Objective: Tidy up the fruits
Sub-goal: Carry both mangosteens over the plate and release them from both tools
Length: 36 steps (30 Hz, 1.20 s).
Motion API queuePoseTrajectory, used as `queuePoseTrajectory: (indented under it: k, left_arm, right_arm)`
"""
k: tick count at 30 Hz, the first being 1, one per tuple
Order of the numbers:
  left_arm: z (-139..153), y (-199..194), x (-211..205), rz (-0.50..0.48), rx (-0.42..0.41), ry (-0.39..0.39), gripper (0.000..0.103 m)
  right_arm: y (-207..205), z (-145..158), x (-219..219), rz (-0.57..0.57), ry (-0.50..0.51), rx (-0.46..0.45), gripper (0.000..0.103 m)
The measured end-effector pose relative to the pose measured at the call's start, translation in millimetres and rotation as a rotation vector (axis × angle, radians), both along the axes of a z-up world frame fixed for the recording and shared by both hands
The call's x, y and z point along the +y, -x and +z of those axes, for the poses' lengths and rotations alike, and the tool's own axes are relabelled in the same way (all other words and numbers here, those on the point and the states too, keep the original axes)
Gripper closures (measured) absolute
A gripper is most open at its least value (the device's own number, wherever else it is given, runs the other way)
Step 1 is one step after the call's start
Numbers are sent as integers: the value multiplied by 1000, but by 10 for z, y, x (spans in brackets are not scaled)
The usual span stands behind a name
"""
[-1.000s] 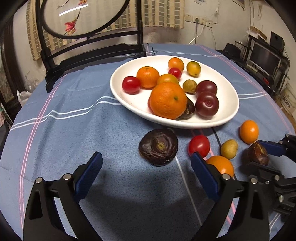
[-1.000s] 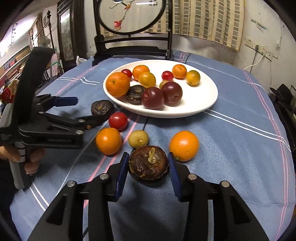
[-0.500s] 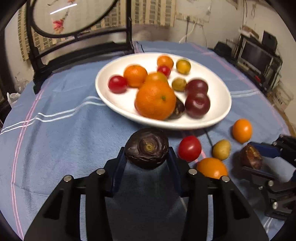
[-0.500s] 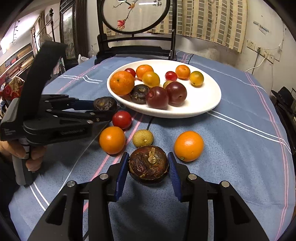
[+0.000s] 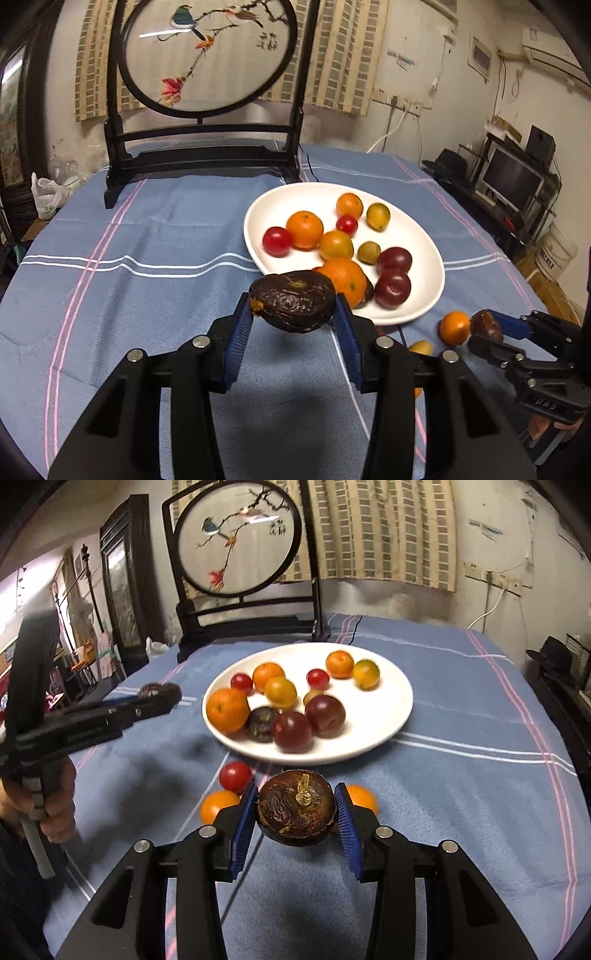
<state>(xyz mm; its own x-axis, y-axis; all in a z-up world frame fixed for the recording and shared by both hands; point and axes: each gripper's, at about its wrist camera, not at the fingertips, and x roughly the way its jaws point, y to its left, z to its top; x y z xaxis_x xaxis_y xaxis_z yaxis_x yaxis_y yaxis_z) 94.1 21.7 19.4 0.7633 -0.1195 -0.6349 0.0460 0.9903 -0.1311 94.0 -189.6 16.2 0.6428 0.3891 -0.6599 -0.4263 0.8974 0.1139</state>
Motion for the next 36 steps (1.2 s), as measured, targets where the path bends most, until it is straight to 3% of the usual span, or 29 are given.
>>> queuePoseTrajectory:
  k: [8,13,19,31,32,33,35,36]
  left_arm:
    - [195,-64,36,29,-10,81,59]
    - [406,-284,-112,18,-45,-11,59]
    - [388,-702,-127,35,-9,9,59]
    - [-105,-1221,-186,35,99,10,59]
    - [-131,-1203,-177,41,86,13,55]
    - [-132,-1177,-171,52,66,10,36]
    - [-76,-1089,-124,119,-5,-20,10]
    - [-37,-1057,-101,141,-33,-21,10]
  right_arm:
    - [-45,548,89,8,-9,-147,60]
    - [-228,635,168,-6,-23,-174,60]
    - [-579,441,279,-19,-10,-141,60]
    - [-1112,-21,527,14,65,-33,60]
    - [-1118,-39,531,17,61,-29,56]
    - [-1116,-49,526,21,50,-25,52]
    - [-1102,-36,462,11,20,-26,48]
    - [-1092,-26,432,7,11,-25,48]
